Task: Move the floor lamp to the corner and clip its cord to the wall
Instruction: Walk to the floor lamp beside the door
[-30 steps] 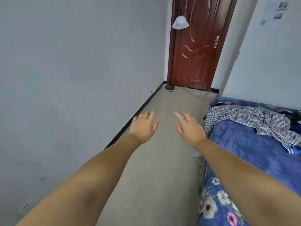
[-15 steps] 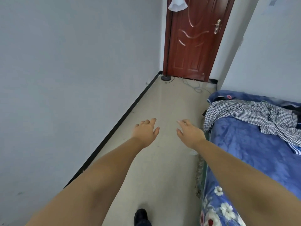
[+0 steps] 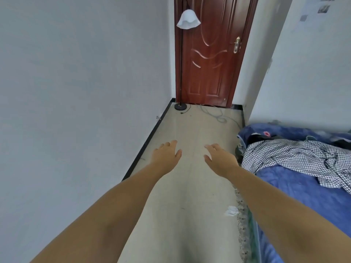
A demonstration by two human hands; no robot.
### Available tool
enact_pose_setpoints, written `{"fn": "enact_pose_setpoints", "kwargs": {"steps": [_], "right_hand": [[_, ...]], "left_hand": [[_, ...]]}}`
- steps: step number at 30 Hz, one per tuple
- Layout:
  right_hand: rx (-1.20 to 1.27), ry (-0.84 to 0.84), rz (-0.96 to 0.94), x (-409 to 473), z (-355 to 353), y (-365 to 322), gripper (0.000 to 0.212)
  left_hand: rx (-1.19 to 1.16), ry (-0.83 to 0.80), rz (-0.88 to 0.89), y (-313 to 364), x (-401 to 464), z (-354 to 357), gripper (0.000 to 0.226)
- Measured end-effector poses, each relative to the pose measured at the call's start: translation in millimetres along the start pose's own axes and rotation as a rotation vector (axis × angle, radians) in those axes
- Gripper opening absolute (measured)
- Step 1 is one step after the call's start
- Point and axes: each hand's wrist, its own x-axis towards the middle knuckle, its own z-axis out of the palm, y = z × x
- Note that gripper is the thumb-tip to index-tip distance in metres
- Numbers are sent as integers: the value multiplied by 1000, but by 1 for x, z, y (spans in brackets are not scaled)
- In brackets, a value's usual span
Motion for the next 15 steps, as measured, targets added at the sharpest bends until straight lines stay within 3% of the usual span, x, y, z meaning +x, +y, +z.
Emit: {"fn": "enact_pose_setpoints", "kwargs": {"steps": [15], "right_hand": [[17,-57,67,377,-31,141,47]], "left_hand": [[-81,-1,1,-8,399,21,45]]}}
